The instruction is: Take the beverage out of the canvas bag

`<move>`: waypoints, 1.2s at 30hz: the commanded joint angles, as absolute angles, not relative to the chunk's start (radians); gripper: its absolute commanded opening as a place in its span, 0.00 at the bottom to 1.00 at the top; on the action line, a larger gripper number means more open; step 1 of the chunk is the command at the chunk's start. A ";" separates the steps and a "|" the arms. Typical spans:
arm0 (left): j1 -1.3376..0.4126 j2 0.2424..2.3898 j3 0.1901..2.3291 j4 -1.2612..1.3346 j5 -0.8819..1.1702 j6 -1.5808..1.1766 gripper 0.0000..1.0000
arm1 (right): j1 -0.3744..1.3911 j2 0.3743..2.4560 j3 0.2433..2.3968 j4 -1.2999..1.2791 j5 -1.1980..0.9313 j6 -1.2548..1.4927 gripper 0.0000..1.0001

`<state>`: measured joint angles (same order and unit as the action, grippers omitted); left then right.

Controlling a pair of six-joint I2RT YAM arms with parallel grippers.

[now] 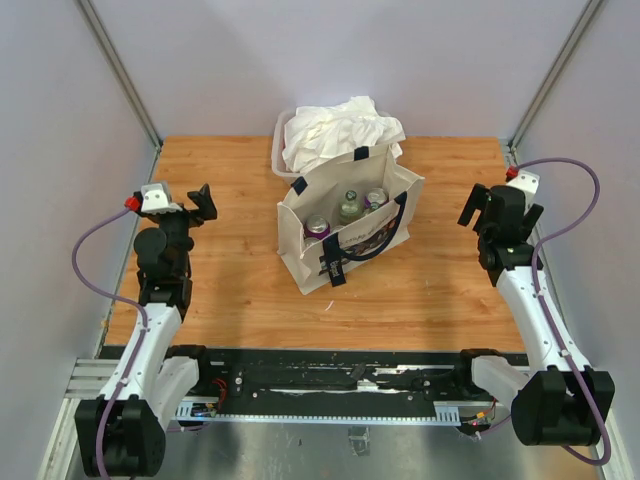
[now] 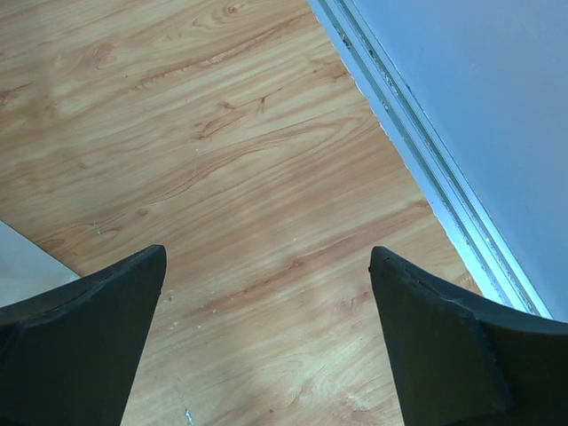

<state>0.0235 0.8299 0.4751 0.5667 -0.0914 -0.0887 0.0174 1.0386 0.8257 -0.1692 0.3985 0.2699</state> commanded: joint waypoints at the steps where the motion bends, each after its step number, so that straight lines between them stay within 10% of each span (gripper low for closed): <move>1: 0.018 0.797 0.505 0.513 -0.074 -0.119 1.00 | 0.028 1.029 0.830 -0.195 0.432 0.293 0.98; 27: -0.301 0.901 0.752 0.322 -0.045 -0.206 1.00 | 0.120 0.884 0.906 -0.219 0.201 0.150 1.00; 36: -0.314 0.930 0.876 0.170 0.046 -0.287 1.00 | 0.349 0.937 1.085 -0.238 0.201 0.037 0.68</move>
<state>-0.3050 0.9283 0.8268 0.2420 -0.0135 -0.2390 0.2714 0.9100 1.0019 -0.2218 0.2089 0.1070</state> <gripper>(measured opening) 0.996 0.758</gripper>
